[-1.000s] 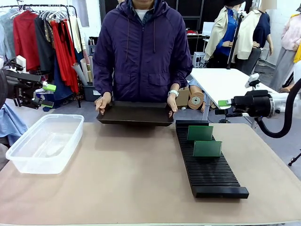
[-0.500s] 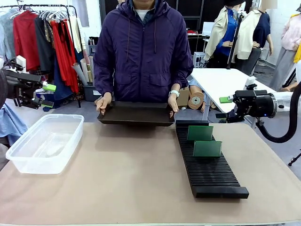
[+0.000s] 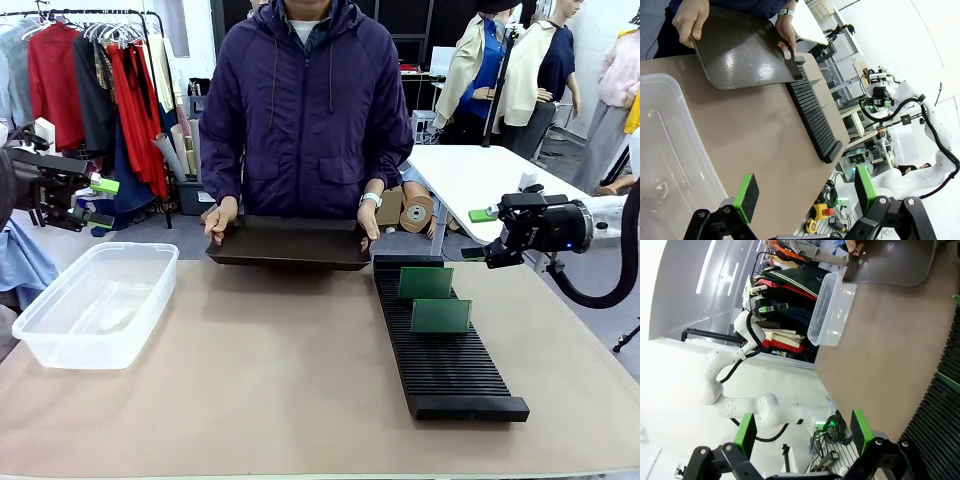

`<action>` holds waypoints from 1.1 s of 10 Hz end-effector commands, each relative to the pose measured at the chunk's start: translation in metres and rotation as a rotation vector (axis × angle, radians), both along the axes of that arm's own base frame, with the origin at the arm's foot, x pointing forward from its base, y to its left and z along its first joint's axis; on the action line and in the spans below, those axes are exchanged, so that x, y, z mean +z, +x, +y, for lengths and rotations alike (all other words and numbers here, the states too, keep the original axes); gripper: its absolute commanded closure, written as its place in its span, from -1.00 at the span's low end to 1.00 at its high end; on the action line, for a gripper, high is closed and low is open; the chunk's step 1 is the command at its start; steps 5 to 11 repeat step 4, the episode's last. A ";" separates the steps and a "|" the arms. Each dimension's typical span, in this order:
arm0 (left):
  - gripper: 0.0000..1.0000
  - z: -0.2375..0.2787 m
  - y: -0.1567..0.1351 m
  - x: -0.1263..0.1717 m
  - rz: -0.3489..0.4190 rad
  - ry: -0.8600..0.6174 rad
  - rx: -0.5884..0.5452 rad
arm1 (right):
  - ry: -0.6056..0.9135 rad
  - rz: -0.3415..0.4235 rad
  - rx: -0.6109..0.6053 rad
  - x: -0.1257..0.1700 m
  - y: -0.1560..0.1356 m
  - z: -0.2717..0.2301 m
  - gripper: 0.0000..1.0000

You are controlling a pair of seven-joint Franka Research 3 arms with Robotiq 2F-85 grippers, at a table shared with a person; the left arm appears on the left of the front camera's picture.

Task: Sort PCBs into racks and boxes based on the side picked up.
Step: If the short side of the Blank PCB is picked up, insert it into the PCB Rack ; if the long side is picked up, place it in the Organizing box.

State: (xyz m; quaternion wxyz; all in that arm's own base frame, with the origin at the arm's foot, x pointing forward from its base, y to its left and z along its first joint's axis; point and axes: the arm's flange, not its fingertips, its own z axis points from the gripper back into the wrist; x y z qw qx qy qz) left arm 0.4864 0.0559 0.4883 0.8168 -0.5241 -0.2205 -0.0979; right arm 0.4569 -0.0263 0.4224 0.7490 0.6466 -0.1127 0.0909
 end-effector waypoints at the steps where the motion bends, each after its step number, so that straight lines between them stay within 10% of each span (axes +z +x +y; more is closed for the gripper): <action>1: -1.00 0.000 -0.001 0.001 -0.003 -0.003 -0.001 | -0.002 -0.026 -0.013 0.000 0.002 0.000 -1.00; 11: -1.00 0.000 -0.001 0.001 -0.003 -0.003 -0.001 | -0.002 -0.026 -0.013 0.000 0.002 0.000 -1.00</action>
